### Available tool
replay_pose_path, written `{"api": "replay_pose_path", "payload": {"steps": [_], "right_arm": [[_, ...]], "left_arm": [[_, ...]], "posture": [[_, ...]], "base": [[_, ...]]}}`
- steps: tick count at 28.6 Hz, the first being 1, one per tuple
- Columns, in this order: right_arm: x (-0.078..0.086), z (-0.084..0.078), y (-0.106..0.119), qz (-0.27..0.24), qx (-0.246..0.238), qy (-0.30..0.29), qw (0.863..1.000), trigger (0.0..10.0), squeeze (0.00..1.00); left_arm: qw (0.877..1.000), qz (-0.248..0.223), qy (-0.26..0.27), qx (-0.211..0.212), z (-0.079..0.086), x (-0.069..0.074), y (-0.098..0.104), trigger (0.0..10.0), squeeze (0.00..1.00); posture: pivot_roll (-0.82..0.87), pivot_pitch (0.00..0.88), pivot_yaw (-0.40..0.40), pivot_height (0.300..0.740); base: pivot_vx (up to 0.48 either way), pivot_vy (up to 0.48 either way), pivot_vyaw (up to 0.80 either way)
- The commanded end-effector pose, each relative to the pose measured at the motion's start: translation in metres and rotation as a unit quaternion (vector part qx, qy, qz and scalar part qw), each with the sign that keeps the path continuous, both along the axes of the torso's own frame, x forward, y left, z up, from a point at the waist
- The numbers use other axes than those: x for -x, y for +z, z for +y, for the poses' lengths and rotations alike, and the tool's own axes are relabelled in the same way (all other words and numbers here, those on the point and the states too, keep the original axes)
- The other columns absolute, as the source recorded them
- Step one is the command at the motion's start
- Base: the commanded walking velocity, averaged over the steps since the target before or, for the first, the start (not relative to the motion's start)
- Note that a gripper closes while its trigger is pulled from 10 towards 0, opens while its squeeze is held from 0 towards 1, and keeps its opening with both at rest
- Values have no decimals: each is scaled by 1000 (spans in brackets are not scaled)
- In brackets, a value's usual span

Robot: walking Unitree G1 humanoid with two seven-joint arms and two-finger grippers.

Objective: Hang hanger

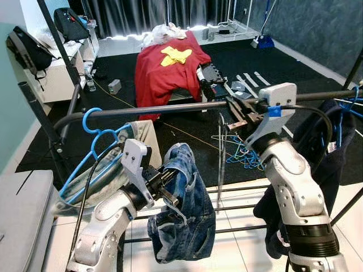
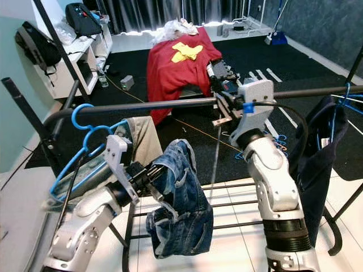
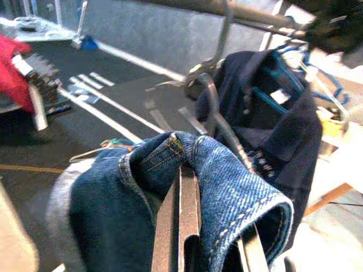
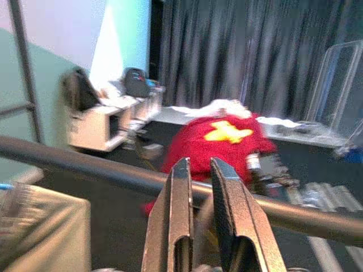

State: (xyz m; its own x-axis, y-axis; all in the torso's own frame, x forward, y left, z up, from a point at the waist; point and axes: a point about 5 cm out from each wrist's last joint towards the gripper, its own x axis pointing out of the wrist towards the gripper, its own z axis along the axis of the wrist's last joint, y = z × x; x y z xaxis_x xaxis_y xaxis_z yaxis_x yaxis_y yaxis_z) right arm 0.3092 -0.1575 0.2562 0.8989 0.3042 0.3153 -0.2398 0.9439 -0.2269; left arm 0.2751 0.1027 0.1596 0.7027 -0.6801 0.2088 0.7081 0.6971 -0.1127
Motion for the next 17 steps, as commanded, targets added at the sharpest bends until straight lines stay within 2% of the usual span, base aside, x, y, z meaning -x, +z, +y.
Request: {"api": "replay_pose_path", "payload": {"steps": [1,2,3,4,5,6,7,8,11,12,13,14,15,16,17], "right_arm": [[2,1,0,-1,9,-9,1000,10000,0],[6,-3,5,-22,14,-33,999,10000,0],[6,-3,5,-22,14,-33,999,10000,0],[10,-5,12,-60,33,-62,996,10000,0],[10,-5,12,-60,33,-62,996,10000,0],[12,-3,19,-89,17,-66,994,10000,0],[12,-3,19,-89,17,-66,994,10000,0],[10,3,27,-116,-2,-72,991,10000,0],[10,12,33,-137,-20,-56,989,10000,0],[10,20,38,-155,-51,-36,986,10000,0],[10,20,38,-155,-51,-36,986,10000,0],[9,27,40,-161,-79,-25,984,10000,0],[9,27,40,-161,-79,-25,984,10000,0],[8,31,38,-152,-109,-9,982,10000,0],[8,31,38,-152,-109,-9,982,10000,0]], "left_arm": [[1000,-18,12,-7,6,-3,5,10000,0],[998,-16,50,-19,9,-10,3,10000,0],[998,-16,50,-19,9,-10,3,10000,0],[994,-10,108,-27,16,-21,3,10000,0],[994,-10,108,-27,16,-21,3,10000,0],[985,-5,166,-36,24,-31,4,10000,0],[985,-5,166,-36,24,-31,4,10000,0],[979,0,203,-33,32,-38,7,10000,0],[974,7,224,-16,39,-42,10,10000,0],[972,9,233,1,45,-42,13,10000,0],[972,9,233,1,45,-42,13,10000,0],[973,6,229,15,48,-40,17,10000,0],[973,6,229,15,48,-40,17,10000,0],[974,7,223,24,49,-38,18,10000,0],[974,7,223,24,49,-38,18,10000,0]], "posture": [[-76,14,46,740],[-81,5,43,740],[-81,5,43,740],[-81,0,37,740],[-81,0,37,740],[-78,0,28,740],[-78,0,28,740],[-67,0,14,740],[-60,0,9,740],[-56,0,4,740],[-56,0,4,740],[-49,0,-3,740],[-49,0,-3,740],[-43,0,-6,740],[-43,0,-6,740]], "base": [[0,0,0],[0,0,0],[0,0,0],[0,0,0],[0,0,0],[0,0,0],[0,0,0],[0,0,0],[0,0,0],[0,0,0],[0,0,0],[0,0,0],[0,0,0],[0,0,0],[0,0,0]]}}
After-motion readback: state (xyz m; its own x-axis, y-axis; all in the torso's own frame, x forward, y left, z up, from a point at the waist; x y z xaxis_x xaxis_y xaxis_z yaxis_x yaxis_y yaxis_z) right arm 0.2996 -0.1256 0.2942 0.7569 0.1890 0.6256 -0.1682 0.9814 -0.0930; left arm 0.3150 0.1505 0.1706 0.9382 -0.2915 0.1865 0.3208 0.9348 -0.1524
